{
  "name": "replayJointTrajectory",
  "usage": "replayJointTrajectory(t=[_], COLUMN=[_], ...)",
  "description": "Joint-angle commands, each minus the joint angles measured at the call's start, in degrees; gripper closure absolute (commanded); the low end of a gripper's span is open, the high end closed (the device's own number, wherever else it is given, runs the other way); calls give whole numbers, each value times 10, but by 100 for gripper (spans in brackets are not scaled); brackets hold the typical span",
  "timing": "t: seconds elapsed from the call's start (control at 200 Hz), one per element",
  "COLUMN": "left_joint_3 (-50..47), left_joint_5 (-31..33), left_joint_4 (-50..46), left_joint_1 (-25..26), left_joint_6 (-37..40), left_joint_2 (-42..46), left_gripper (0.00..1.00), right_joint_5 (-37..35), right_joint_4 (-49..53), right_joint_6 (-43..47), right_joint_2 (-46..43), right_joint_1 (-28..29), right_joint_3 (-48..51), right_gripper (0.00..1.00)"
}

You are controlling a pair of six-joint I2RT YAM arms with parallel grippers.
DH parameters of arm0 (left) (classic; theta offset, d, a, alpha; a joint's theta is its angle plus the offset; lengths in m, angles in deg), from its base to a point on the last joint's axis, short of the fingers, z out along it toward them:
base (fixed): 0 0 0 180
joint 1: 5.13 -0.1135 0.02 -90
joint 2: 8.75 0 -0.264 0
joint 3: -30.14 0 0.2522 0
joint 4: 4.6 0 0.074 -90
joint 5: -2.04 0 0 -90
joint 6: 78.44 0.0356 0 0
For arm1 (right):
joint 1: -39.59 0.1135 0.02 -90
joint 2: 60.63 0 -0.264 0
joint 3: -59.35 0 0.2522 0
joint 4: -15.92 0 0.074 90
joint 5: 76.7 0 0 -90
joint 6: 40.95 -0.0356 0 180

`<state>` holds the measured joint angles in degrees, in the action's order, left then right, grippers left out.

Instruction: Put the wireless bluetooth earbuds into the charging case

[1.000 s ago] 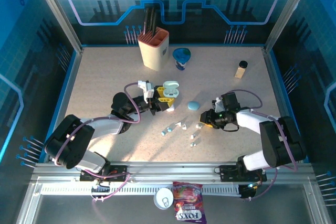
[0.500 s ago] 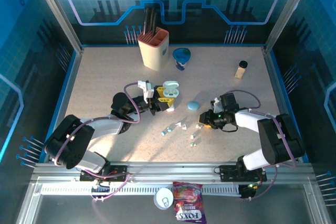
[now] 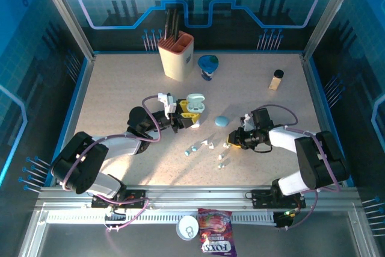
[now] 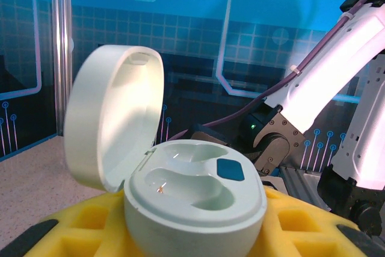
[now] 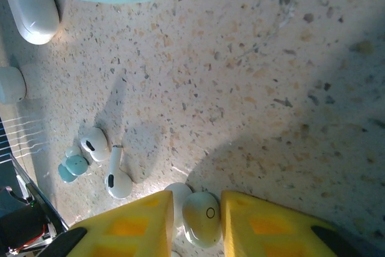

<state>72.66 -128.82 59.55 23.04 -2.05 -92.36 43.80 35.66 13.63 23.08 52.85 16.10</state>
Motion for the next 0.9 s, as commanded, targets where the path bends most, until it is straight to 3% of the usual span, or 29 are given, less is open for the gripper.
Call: replayJointTrajectory(t=[0.0,0.37,0.5,0.66,0.895], left_joint_3=[-5,-11,-12,-10,-10], left_joint_5=[-12,-12,-12,-13,-15], left_joint_4=[22,22,22,22,22], left_joint_1=[-5,-5,-5,-5,-5], left_joint_6=[0,1,2,2,2], left_joint_2=[15,19,17,16,16], left_gripper=[62,62,62,62,62], right_joint_5=[6,3,-1,-17,-7], right_joint_4=[9,18,22,38,29], right_joint_6=[-2,-4,-3,0,-11], right_joint_2=[-11,-9,-10,-15,-25], right_joint_1=[12,23,28,35,37], right_joint_3=[11,14,12,4,12], right_gripper=[72,70,76,77,66])
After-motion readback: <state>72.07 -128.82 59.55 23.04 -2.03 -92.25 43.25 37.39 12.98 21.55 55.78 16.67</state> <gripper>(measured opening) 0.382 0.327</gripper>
